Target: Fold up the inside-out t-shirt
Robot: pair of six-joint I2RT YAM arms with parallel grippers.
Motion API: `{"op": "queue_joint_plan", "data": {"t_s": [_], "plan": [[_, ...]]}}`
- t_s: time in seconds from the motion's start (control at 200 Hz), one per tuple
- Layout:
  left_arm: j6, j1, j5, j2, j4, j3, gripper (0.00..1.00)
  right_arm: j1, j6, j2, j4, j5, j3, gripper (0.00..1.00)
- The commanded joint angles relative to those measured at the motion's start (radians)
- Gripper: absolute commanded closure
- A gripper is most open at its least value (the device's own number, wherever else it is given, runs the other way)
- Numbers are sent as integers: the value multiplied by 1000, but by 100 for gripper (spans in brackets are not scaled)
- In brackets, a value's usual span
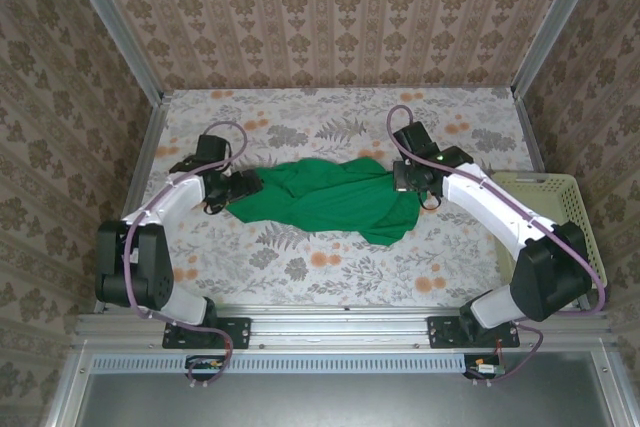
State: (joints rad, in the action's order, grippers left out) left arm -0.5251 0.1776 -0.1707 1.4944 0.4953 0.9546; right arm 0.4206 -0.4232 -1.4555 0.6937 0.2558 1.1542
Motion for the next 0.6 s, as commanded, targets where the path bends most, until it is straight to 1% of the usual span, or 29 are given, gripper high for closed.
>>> {"op": "queue_joint_plan", "data": {"t_s": [0.0,0.08,0.165,0.19,0.275,0.315,0.375,0.425,0.475,0.515,0.595], "plan": [[-21,-3,-70,47,-106,7,14,-1,-20,13,-19,31,-20,100],[-27,-9,-129,85,-150,10,23,-3,-19,12,-15,46,-16,100],[-33,-9,-171,114,-161,24,40,-9,-19,12,-2,76,-8,100],[-35,-9,-175,118,-160,27,44,-14,-21,12,2,83,-5,100],[-31,-5,-172,115,-138,46,62,-36,-27,18,12,80,5,100],[-22,2,-161,101,-117,61,67,-38,-24,24,11,79,11,100],[14,32,-137,84,-72,99,71,-40,-18,30,12,77,19,100],[54,81,-94,86,12,170,76,-41,-5,30,16,74,34,100],[81,125,-45,95,96,248,82,-48,10,28,28,79,57,100],[87,150,-30,97,146,300,87,-66,16,22,45,80,86,100],[91,167,-10,87,210,392,89,-112,22,14,82,74,155,100]]}}
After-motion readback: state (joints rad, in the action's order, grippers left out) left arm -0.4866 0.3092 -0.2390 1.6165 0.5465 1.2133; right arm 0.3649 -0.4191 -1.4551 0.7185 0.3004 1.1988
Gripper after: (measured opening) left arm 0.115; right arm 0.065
